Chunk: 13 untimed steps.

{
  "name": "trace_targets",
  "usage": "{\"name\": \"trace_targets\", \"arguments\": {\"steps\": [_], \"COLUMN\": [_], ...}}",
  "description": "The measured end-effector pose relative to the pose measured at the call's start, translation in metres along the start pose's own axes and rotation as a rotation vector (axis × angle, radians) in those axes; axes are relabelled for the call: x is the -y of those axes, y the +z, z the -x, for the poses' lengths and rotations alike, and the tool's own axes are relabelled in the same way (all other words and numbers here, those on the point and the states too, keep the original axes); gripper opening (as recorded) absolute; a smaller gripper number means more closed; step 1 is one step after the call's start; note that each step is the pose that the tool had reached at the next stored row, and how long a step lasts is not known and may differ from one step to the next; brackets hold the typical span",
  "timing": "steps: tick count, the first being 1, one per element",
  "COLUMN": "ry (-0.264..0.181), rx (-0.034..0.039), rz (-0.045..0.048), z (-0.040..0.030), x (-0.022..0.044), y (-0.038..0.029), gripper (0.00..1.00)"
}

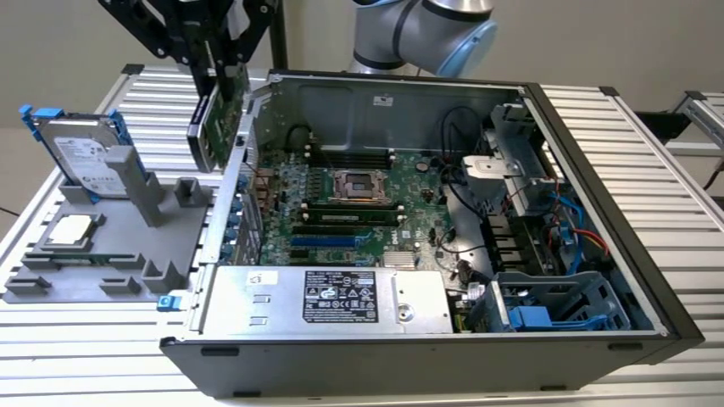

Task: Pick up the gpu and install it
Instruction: 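Pick up the gpu and move the gpu toward the slot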

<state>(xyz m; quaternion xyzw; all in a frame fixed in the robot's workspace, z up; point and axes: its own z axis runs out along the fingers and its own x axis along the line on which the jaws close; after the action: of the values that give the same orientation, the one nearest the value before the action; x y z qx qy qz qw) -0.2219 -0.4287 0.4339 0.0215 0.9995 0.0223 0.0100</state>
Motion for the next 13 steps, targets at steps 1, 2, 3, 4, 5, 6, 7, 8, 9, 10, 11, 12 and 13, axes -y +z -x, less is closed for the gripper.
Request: {"name": "trace_targets", "arguments": {"steps": [1,2,3,4,5,6,7,8,9,10,11,12,13], "ry": [0.0,0.0,0.0,0.0,0.0,0.0,0.0,0.0,0.0,0.0,0.0,0.0,0.0], "rx": [0.0,0.0,0.0001,0.0,0.0,0.0,0.0,0.0001,0.0001,0.0,0.0,0.0,0.0001], "rz": [0.0,0.0,0.0,0.0,0.0,-0.0001,-0.0001,0.0,0.0,-0.0001,-0.0002,-0.0002,-0.0002], "z": [0.001,0.0019,0.0029,0.0038,0.0047,0.0057,0.0066,0.0076,0.0085,0.0095,0.0104,0.0114,0.0123], "x": [0.0,-0.0001,-0.0001,-0.0002,-0.0002,-0.0003,-0.0003,-0.0003,-0.0004,-0.0004,-0.0004,-0.0005,-0.0005], "y": [0.0,0.0,0.0001,0.0001,0.0001,0.0001,0.0001,0.0002,0.0003,0.0002,0.0002,0.0002,0.0003], "gripper": [0.0,0.0,0.0,0.0,0.0,0.0,0.0,0.0,0.0,0.0,0.0,0.0,0.0]}}
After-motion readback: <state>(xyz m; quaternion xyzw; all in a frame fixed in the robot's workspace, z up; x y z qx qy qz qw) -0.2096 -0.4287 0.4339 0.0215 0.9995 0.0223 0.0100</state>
